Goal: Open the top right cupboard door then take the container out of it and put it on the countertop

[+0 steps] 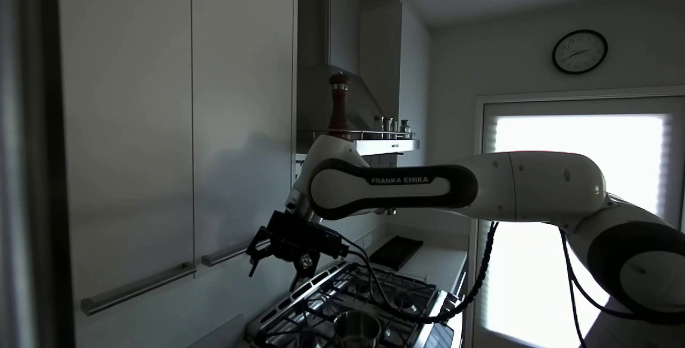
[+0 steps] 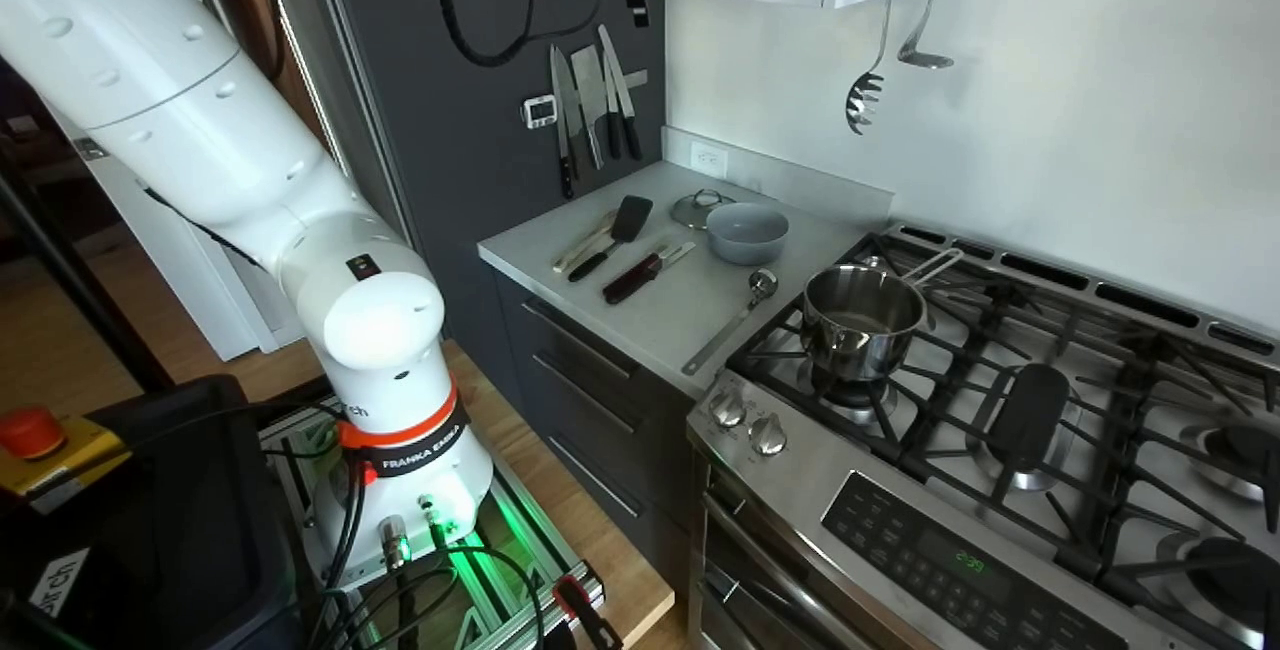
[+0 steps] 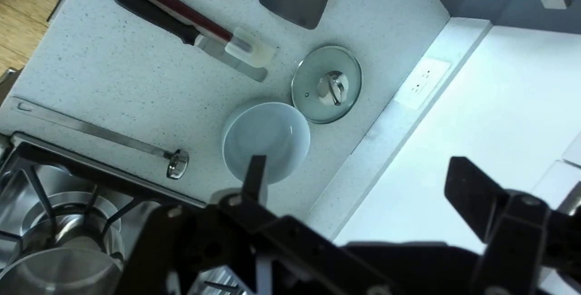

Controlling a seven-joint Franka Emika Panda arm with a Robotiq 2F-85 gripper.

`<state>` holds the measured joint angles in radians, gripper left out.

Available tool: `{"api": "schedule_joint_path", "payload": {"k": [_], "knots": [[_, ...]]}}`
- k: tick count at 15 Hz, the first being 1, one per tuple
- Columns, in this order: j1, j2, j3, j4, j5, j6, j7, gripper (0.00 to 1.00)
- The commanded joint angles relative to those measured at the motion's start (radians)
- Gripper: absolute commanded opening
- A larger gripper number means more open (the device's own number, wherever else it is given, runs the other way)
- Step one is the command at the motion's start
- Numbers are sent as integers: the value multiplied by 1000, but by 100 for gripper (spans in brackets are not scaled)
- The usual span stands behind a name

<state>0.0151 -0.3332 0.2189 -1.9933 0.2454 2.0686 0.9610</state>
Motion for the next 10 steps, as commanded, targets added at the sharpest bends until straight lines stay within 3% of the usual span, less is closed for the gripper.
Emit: {"api": "schedule_joint_path", "payload": {"k": [1,10], "knots": [[21,23,-20,-4,57,98,47,100],[43,69,-31,-24,145,354,140,100]]}}
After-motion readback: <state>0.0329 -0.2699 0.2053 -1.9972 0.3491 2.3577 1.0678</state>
